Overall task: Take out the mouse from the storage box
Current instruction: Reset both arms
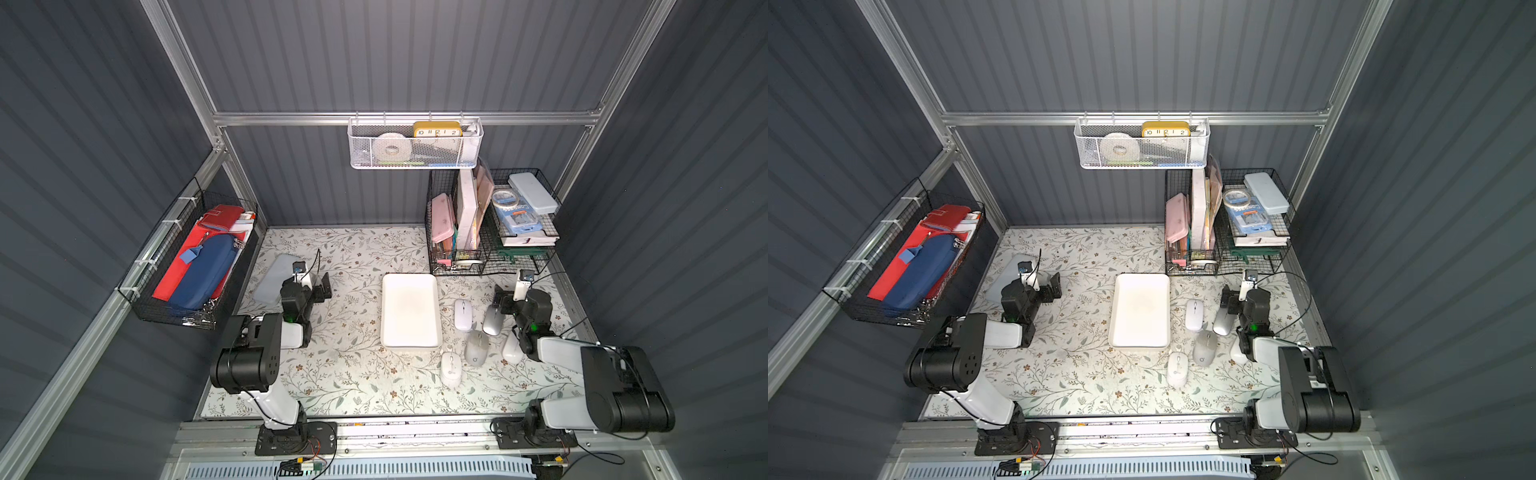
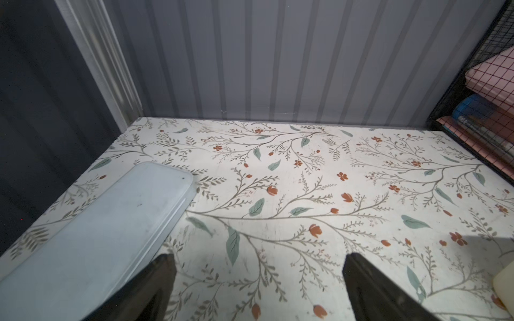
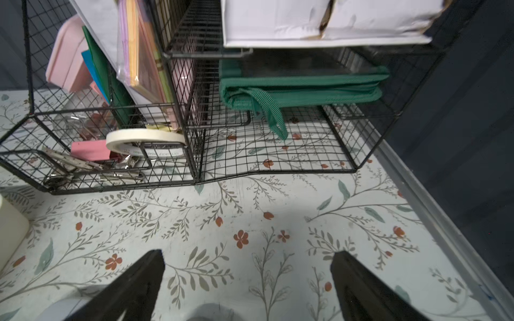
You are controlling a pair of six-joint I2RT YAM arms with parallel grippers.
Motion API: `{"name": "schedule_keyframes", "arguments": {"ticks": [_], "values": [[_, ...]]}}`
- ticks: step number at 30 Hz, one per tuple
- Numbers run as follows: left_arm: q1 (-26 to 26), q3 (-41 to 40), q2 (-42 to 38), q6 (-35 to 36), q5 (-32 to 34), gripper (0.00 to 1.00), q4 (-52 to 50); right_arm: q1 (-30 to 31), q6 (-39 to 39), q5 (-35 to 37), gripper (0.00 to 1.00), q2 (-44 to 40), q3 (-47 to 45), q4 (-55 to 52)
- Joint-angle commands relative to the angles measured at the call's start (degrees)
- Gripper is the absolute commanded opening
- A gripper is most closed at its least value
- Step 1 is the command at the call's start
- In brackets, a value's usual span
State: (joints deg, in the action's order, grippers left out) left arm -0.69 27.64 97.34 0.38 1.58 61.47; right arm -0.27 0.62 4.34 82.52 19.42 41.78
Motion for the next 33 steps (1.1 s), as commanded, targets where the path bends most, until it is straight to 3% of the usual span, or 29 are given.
{"name": "schedule_keyframes", "arguments": {"ticks": [1,2,4,7,11,15,33], "values": [[0.25,-0.56,1.17,-0.3,2.68,0.99,8.4,0.27,-0.79,-5.29,0.99,7.44,-0.56,19.22],[0.25,-0.02,0.4,-0.48,1.95,0.99,6.22,0.27,-1.14,-5.87,0.99,8.33,0.25,18.1],[0.24,-0.43,0.87,-0.56,2.09,0.99,7.86,0.35,1.11,-0.27,0.99,3.76,4.46,2.16],[0.25,-0.42,0.53,-0.43,2.49,0.99,6.94,0.32,0.96,0.46,0.99,8.2,2.04,15.07],[0.25,-0.46,0.31,0.19,0.68,0.99,6.64,0.35,1.51,0.5,0.99,4.34,4.46,3.44],[0.25,-0.4,0.17,0.25,0.68,0.99,6.36,0.33,1.06,0.56,0.99,7.32,2.49,12.62],[0.6,0.36,0.48,0.41,-1.67,0.99,5.58,0.34,1.22,0.64,0.99,6.42,3.17,9.75]]}}
